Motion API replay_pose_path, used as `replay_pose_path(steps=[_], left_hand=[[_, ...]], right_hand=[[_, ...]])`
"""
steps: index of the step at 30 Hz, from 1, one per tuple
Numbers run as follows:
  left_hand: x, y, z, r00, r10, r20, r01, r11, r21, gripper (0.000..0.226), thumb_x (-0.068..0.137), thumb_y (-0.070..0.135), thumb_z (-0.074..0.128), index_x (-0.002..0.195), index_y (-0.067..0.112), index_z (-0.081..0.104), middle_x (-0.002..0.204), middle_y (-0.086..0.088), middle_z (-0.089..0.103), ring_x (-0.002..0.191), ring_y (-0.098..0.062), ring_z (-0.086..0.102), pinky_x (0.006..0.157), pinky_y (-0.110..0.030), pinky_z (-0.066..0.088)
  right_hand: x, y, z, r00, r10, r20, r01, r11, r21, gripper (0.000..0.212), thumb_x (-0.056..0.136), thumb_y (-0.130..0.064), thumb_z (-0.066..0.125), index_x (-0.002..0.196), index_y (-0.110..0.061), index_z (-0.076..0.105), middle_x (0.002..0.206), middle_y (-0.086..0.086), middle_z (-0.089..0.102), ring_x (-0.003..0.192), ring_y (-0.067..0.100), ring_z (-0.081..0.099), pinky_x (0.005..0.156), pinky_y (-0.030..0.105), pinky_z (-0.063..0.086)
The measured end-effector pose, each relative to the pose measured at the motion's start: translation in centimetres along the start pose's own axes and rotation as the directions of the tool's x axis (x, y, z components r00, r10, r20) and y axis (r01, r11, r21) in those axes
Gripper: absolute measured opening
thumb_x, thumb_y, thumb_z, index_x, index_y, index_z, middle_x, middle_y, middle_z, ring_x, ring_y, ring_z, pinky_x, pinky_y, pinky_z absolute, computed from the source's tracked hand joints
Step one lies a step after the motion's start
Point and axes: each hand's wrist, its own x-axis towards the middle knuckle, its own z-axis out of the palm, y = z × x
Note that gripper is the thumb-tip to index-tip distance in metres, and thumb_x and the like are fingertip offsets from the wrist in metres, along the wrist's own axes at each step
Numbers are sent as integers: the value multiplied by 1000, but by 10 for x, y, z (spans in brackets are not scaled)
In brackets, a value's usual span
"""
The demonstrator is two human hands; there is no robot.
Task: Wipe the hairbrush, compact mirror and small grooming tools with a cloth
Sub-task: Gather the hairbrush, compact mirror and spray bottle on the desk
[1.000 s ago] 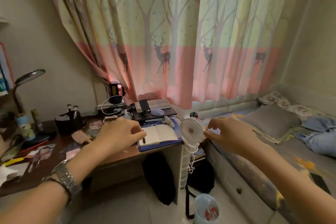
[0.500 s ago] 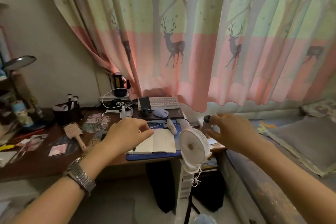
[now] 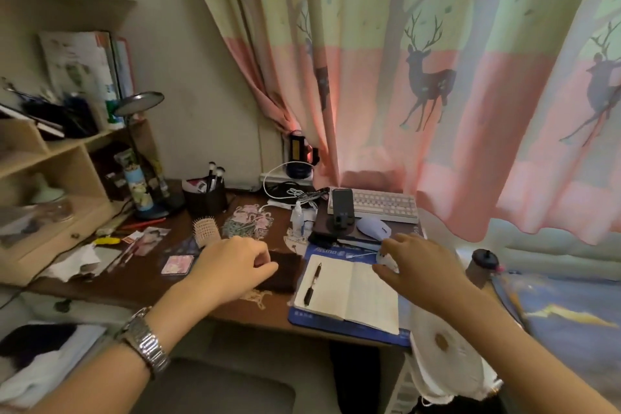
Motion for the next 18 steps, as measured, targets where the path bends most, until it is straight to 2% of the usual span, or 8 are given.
replay_pose_path(steps=[6, 10, 13, 18], left_hand=[[31, -33, 2, 1000, -29, 10, 29, 999, 14, 27, 89, 52, 51, 98, 31, 66, 91, 14, 62, 81, -6, 55, 66, -24, 44], [53, -53, 7, 998, -62, 10, 62, 998, 34, 26, 89, 54, 50, 95, 33, 64, 90, 15, 64, 81, -5, 57, 66, -24, 47], [73, -63, 13, 995, -94, 32, 93, 995, 24, 25, 89, 52, 51, 95, 32, 65, 86, 15, 61, 83, -6, 59, 69, -25, 51], [119, -63, 19, 996, -93, -4, 93, 995, 22, 28, 88, 53, 51, 96, 31, 66, 90, 14, 64, 84, -6, 59, 68, -23, 48]], right_hand=[[57, -15, 17, 999, -32, 35, 31, 999, 26, 36, 94, -49, 42, 115, -25, 57, 114, -3, 61, 107, 19, 55, 86, 32, 43], [90, -19, 34, 996, -70, 60, 66, 996, 61, 37, 94, -50, 43, 114, -22, 57, 110, -1, 62, 101, 20, 58, 80, 31, 43], [115, -15, 43, 992, -104, 72, 100, 994, 54, 37, 94, -49, 44, 114, -21, 56, 110, -1, 62, 100, 20, 57, 72, 28, 38], [157, 7, 51, 985, -152, 82, 150, 988, 36, 37, 94, -50, 43, 111, -20, 56, 109, 1, 62, 98, 22, 58, 70, 28, 35]])
